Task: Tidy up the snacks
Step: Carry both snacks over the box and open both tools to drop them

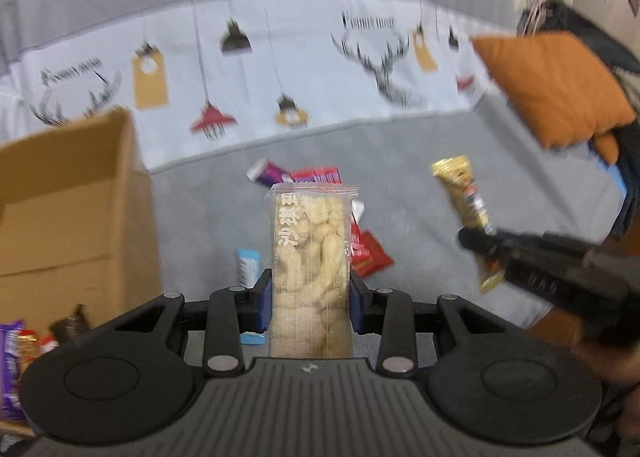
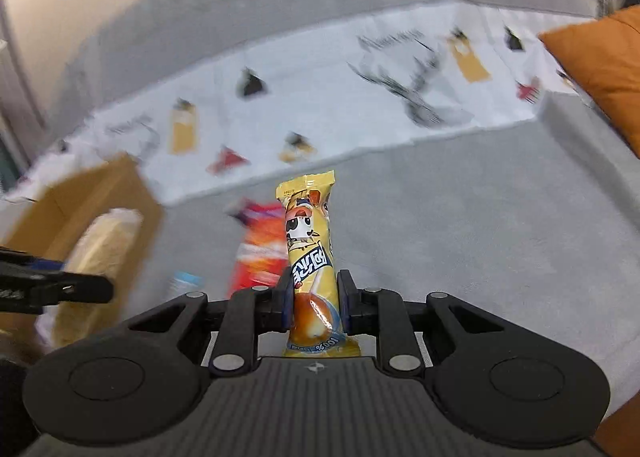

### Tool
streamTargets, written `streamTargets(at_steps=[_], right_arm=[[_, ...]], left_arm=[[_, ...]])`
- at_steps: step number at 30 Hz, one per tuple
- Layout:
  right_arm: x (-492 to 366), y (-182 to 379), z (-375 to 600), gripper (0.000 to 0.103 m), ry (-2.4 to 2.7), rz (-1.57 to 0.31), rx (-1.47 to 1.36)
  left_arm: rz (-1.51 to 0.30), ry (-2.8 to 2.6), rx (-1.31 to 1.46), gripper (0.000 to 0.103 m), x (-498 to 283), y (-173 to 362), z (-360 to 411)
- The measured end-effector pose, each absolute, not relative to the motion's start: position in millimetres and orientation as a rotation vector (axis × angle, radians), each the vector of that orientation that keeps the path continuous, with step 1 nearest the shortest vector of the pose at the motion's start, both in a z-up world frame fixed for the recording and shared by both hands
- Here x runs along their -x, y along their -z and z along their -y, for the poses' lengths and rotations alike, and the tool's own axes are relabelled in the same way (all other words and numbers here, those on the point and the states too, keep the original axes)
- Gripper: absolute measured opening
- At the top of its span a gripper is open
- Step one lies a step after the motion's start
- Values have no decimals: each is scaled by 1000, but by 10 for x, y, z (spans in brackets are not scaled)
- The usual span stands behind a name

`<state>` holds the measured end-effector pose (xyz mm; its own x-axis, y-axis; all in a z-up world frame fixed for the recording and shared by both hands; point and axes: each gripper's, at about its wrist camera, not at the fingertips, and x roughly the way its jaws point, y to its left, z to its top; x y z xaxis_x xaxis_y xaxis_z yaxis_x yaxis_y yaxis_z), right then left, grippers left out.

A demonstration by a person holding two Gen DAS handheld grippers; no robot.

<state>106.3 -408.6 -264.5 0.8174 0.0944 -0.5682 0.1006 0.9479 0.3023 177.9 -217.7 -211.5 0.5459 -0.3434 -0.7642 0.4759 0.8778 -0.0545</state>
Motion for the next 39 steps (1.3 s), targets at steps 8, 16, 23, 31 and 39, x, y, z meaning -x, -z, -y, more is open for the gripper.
streamTargets(at_steps=[8, 16, 23, 31, 39], right_arm=[[-978, 1778, 3072, 23, -167, -498, -287], [-933, 868, 2221, 23, -317, -324, -244], [-849, 515, 1694, 23, -410, -258, -188], [-1027, 849, 1284, 23, -443, -367, -140], [-1390, 1505, 1009, 23, -427, -546, -137]], left_arm=[[-638, 426, -152, 40, -1379, 1305, 1508], [-443, 325, -96, 40, -958, 517, 642], [-328, 223, -96, 40, -663, 180, 116], [-432, 187, -1, 40, -916, 595, -277], [-604, 162, 63, 40, -1297, 1373, -627]])
